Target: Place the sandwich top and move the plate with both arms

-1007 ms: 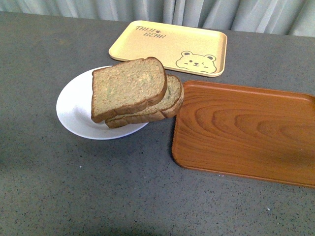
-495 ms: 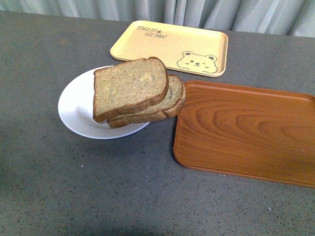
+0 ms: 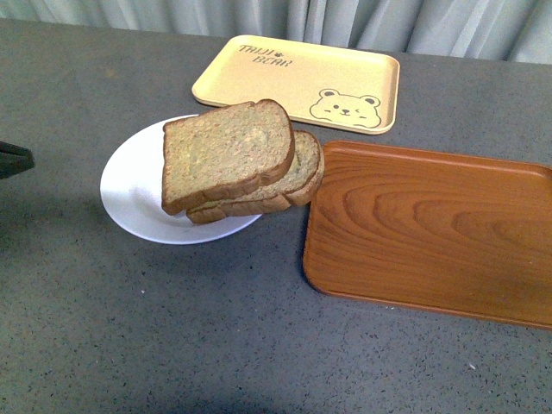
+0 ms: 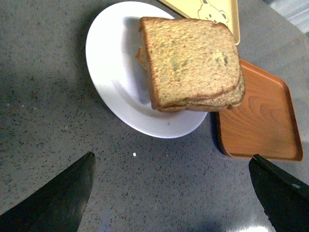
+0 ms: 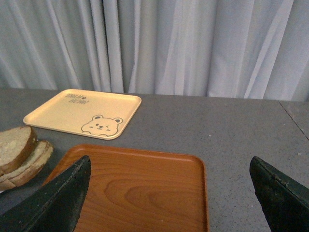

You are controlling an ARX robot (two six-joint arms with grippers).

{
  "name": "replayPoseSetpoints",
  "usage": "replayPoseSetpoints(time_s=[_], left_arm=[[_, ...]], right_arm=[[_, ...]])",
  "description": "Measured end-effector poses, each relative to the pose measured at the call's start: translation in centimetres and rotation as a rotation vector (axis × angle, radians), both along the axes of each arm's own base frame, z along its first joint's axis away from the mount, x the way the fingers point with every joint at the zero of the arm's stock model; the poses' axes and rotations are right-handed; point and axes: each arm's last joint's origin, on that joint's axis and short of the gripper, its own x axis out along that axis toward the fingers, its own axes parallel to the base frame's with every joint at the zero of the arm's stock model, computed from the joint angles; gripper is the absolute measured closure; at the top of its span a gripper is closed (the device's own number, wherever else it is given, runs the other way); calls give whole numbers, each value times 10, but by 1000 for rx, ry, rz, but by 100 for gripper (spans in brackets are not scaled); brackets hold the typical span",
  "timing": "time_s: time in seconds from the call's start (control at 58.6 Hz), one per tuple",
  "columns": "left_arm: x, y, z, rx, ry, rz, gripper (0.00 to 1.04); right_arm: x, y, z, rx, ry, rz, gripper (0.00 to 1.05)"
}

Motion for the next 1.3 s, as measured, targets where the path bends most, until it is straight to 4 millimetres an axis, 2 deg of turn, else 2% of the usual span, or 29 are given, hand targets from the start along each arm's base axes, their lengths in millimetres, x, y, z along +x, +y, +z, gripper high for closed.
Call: replayPoseSetpoints(time_s=[0.239,0.529,0.666,1.298], left_arm=[[18,-10,-13,-86,41,37,9],[30,-23,-42,-163,111,86,9],[42,-31,-57,-188,147,127,9],[85,-29,-76,-318,225,318,9]], right_arm=[[0,0,0,0,0,1,9],[0,0,0,0,0,1,9],[0,0,0,0,0,1,9],[0,0,0,0,0,0,9]])
